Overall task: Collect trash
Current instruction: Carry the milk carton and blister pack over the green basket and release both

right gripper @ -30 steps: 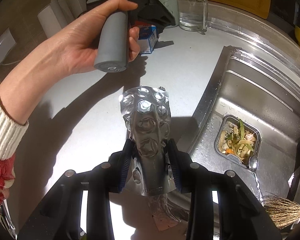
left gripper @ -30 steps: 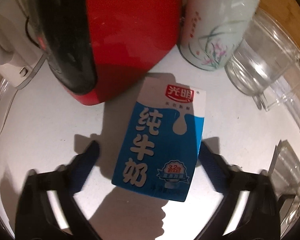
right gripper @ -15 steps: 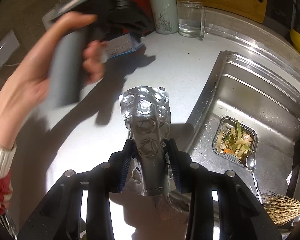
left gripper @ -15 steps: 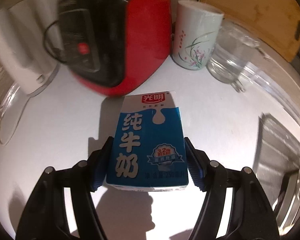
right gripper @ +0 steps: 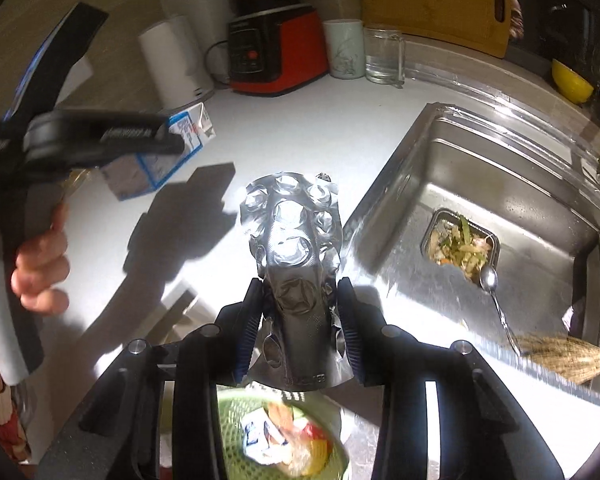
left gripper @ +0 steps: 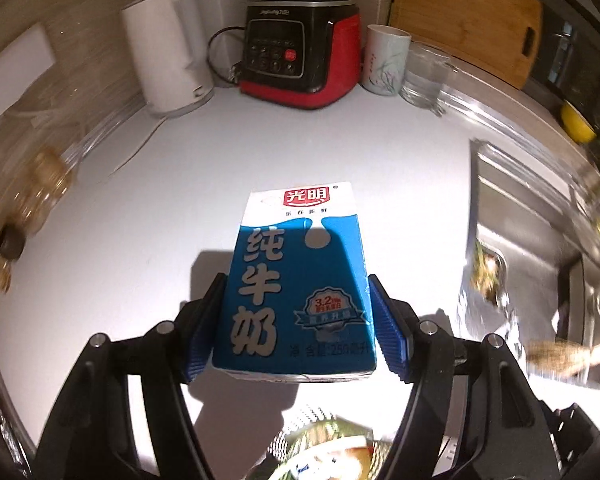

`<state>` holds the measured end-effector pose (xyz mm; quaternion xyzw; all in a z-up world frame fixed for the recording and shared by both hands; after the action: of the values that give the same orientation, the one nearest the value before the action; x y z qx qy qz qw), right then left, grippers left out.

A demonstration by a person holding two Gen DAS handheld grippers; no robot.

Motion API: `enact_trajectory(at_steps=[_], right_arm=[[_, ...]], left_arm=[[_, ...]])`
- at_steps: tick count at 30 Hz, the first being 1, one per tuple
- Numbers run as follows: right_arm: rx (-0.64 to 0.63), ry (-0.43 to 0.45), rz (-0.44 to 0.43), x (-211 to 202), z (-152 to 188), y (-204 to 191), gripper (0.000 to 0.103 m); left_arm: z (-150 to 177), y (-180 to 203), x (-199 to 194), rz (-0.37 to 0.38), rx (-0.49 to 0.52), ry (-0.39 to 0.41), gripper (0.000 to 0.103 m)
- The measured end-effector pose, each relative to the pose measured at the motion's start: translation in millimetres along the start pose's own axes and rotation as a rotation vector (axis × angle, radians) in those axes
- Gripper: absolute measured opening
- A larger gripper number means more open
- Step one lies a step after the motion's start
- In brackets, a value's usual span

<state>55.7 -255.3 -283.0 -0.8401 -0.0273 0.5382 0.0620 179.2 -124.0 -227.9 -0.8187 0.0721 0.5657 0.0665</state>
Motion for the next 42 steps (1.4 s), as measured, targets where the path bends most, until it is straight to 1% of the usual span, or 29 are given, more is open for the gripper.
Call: enact_trajectory(at_steps=[4,5,8,11,14,16,18,22,23,24,26,27,28,30,33,37,40,42], right_arm=[[-0.043,-0.008,-0.006,-19,42,-15,0.039],[-0.048,-0.011,-0.008,-22,52,-19,0.039],[-0.058,-0.036,-0.018,-30,89,-24,0.039],[-0.053,-0.058,-0.022,-31,115,-24,0.040],[-0.049,-0.082,-0.020,-27,140,-22,0.040],[-0.053,-0.086,-0.010,-25,151,-20,0.040],[-0.043,-0.099,-0.007,-20,161,-16,0.040],[-0.007,-0.150,-0.013,-3,178,-4,0.040],[-0.008,-0.147,-0.031,-1,181,-4,0.040],[-0.002,-0.157,-0.034,1,184,-2,0.040],[0.001,-0.169,-0.033,5,187,0,0.040],[0.000,-0.172,-0.035,5,189,1,0.040],[-0.002,-0.175,-0.039,6,190,1,0.040],[-0.008,-0.176,-0.042,7,192,0,0.040],[-0.031,-0.167,-0.053,4,192,-5,0.040],[-0.067,-0.163,-0.057,3,192,-14,0.040],[-0.087,-0.173,-0.068,11,194,-22,0.042],[-0.108,-0.185,-0.069,21,197,-30,0.046]], left_arm=[[65,-3,-21,0.002,0.036,0.001,0.066],[77,-3,-22,0.005,0.043,-0.002,0.066],[128,-3,-27,0.021,0.082,-0.022,0.066],[173,0,-26,0.036,0.131,-0.037,0.066],[205,10,-9,0.044,0.173,-0.088,0.066],[228,19,6,0.063,0.202,-0.125,0.066],[248,28,23,0.058,0.241,-0.156,0.066],[282,44,59,0.085,0.290,-0.263,0.066],[289,46,66,0.079,0.300,-0.288,0.066],[292,47,68,0.075,0.301,-0.298,0.066],[296,50,69,0.084,0.305,-0.313,0.071],[294,50,67,0.088,0.306,-0.308,0.077],[291,50,62,0.090,0.303,-0.291,0.080],[281,49,53,0.093,0.295,-0.257,0.083],[271,37,38,0.094,0.263,-0.215,0.085],[259,12,18,0.066,0.212,-0.157,0.087],[252,-9,6,0.050,0.179,-0.134,0.089],[252,-20,4,0.040,0.157,-0.132,0.089]])
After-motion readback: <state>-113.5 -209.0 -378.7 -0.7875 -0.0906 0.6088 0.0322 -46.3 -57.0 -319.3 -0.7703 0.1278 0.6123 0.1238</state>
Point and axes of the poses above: each gripper's, at about its wrist camera, not at the fingertips, and x roughly the way its jaws point, y to its right, z to its underside, the point moved 8 cm from there along x, roughly the way its jaws point, and after that the axes turned 14 degrees about -y, right-handed, at the moved point
